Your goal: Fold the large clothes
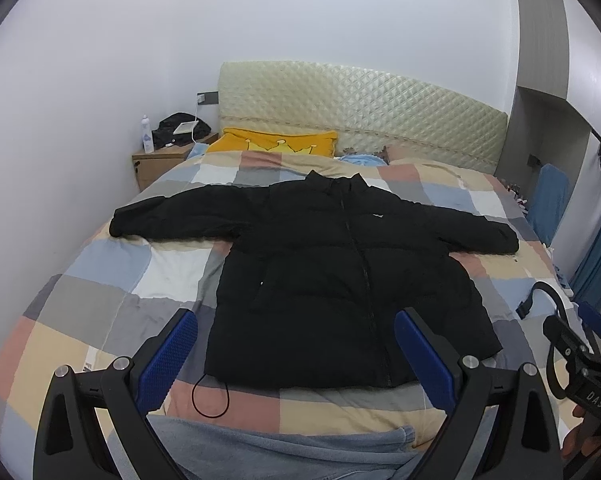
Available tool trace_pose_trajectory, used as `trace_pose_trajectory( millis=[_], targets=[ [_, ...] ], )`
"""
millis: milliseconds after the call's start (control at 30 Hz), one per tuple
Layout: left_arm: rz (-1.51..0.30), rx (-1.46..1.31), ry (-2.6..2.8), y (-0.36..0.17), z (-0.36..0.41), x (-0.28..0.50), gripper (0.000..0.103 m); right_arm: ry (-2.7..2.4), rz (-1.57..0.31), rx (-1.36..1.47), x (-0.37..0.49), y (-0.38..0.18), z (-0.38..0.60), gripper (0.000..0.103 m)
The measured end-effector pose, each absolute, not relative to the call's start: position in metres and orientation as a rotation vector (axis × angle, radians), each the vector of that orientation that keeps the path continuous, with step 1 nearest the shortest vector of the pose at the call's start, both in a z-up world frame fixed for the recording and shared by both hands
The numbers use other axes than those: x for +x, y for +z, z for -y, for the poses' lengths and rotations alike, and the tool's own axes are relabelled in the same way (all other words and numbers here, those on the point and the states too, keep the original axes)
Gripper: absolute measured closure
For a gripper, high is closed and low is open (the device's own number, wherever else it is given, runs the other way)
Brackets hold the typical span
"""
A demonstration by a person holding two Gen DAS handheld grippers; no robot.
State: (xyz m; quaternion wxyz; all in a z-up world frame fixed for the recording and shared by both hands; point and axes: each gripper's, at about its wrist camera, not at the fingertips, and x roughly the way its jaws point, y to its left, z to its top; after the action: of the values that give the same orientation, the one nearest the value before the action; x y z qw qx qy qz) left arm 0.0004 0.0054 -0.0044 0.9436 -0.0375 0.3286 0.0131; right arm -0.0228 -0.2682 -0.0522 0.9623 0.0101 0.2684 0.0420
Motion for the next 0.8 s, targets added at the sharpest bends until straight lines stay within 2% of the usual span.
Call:
trace_pose_trajectory(
  millis=[800],
  targets=[
    [-0.672,-0.07,0.043,-0.0015,-0.001,0.0004,0.003,0.091,-0.566,0.024,-0.0194,-0.0552,0.2672,0.0]
  ],
)
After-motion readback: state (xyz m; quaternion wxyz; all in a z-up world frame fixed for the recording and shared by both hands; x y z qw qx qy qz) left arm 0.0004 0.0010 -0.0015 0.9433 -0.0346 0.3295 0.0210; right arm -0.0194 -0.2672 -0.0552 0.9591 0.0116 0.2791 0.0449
